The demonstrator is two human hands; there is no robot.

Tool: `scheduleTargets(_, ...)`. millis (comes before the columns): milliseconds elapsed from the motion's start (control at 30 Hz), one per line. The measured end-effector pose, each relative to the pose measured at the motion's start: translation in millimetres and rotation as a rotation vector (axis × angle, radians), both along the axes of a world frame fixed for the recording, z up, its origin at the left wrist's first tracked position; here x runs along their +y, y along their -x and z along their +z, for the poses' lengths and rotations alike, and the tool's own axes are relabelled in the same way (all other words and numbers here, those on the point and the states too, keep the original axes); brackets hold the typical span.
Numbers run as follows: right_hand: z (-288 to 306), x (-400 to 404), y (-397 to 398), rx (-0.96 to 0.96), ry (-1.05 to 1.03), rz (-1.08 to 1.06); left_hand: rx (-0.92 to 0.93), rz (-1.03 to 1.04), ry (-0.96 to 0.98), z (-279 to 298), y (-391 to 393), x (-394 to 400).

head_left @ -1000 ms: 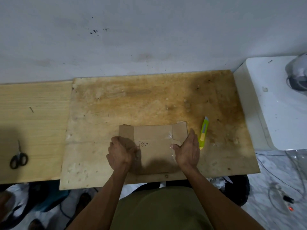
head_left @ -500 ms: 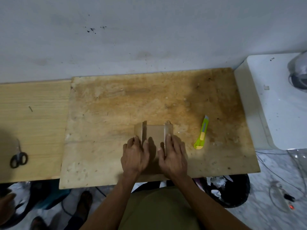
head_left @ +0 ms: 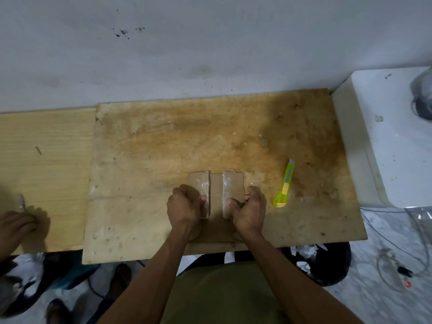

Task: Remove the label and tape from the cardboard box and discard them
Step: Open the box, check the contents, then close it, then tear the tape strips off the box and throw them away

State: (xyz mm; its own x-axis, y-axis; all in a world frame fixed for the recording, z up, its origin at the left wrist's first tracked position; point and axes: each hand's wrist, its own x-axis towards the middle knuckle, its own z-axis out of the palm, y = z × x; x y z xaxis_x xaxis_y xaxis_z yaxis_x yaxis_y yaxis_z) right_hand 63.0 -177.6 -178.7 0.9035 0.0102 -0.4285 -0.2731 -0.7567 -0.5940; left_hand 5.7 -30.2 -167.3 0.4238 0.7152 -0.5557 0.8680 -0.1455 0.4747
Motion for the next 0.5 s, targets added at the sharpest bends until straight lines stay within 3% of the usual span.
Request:
scheduleTargets(200, 0.5, 3.5, -4.7, 0.09, -0.065, -0.139, 0.007, 0.022, -0.023, -6.5, -5.4, -1.7)
scheduleTargets(500, 16.3, -1.9, 2.1, 0.125, -0.172, -0.031, -0.147, 0.115, 0.047, 10.5, 1.5, -7.9)
